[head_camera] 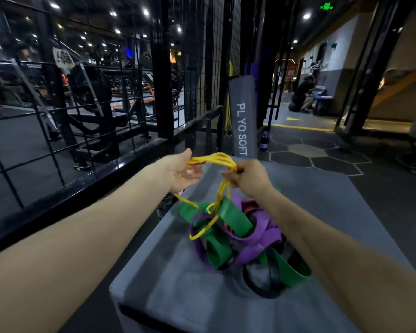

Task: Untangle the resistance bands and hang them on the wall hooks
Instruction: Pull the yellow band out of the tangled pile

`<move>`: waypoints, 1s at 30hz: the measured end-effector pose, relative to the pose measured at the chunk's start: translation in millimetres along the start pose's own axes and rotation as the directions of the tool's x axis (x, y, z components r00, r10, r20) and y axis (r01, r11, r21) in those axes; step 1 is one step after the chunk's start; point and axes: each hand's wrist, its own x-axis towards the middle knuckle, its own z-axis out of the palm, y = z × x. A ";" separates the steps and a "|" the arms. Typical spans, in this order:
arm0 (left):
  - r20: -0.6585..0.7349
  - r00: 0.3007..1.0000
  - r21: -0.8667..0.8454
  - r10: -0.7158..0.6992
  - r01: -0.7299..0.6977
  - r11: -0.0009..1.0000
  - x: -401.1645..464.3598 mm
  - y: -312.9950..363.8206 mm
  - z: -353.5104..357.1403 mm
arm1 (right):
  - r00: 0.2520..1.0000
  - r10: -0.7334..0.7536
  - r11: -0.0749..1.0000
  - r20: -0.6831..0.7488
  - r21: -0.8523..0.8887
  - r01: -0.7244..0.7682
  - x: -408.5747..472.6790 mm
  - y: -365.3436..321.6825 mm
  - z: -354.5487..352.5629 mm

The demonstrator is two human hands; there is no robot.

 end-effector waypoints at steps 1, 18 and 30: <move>0.012 1.000 0.055 -0.013 0.012 0.998 -1.7 -4.3 0.1 | 1.000 -0.001 1.000 -0.016 0.025 0.001 3.2 -4.0 -8.3; 0.316 0.886 0.467 0.339 -0.457 0.757 -2.2 -46.9 43.9 | 0.996 -0.088 0.980 0.001 0.179 0.086 6.4 -27.9 -45.8; -0.054 0.874 0.587 0.483 -0.363 0.723 28.9 -56.9 -16.9 | 0.931 -0.044 0.961 0.361 -0.241 0.139 -30.5 -0.5 -1.6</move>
